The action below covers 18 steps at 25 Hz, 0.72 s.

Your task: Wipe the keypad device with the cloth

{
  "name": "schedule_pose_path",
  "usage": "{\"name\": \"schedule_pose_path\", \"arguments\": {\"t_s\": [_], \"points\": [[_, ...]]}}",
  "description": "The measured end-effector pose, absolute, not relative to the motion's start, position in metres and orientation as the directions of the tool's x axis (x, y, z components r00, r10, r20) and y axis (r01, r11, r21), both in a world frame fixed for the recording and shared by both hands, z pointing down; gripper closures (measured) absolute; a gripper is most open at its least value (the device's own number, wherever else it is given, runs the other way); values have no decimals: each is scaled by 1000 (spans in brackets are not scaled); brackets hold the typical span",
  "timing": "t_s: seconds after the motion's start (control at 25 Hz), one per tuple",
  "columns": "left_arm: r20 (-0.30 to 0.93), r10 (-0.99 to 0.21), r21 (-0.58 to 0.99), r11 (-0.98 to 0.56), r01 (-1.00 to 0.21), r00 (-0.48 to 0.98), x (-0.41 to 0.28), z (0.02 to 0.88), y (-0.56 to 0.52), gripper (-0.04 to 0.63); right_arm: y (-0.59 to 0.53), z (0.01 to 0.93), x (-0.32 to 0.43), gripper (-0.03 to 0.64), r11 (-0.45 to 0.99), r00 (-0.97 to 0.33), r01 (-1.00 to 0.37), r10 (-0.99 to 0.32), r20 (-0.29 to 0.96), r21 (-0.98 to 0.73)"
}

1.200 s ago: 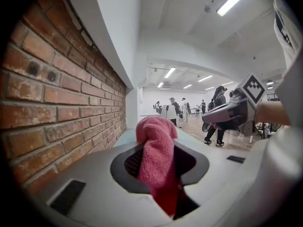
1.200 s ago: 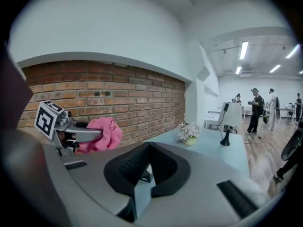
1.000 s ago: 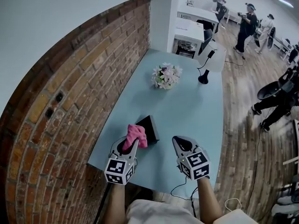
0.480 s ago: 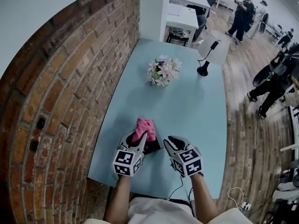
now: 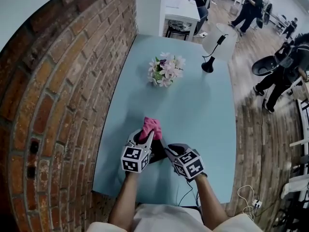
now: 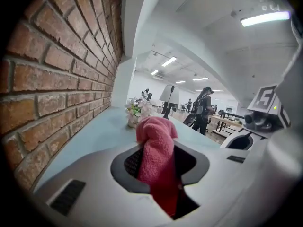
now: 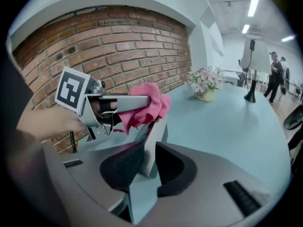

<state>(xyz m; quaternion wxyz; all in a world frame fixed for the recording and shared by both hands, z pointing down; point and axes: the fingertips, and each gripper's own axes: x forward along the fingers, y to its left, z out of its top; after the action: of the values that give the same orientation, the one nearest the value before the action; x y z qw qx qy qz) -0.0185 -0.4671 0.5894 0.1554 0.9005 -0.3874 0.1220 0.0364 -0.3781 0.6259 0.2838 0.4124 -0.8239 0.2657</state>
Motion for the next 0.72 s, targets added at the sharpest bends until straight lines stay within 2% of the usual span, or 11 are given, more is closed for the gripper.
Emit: {"name": "schedule_pose_path", "arguments": {"t_s": [0.2, 0.32, 0.72], "points": [[377, -626, 183, -673, -717, 683, -13, 607, -468, 465, -379, 626, 36, 511, 530, -515, -820, -515, 685, -218], [380, -611, 201, -678, -707, 694, -12, 615, -469, 460, -377, 628, 33, 553, 530, -523, -817, -514, 680, -228], [372, -607, 249, -664, -705, 702, -22, 628, -462, 457, -376, 626, 32, 552, 523, -529, -817, -509, 679, -243]]}}
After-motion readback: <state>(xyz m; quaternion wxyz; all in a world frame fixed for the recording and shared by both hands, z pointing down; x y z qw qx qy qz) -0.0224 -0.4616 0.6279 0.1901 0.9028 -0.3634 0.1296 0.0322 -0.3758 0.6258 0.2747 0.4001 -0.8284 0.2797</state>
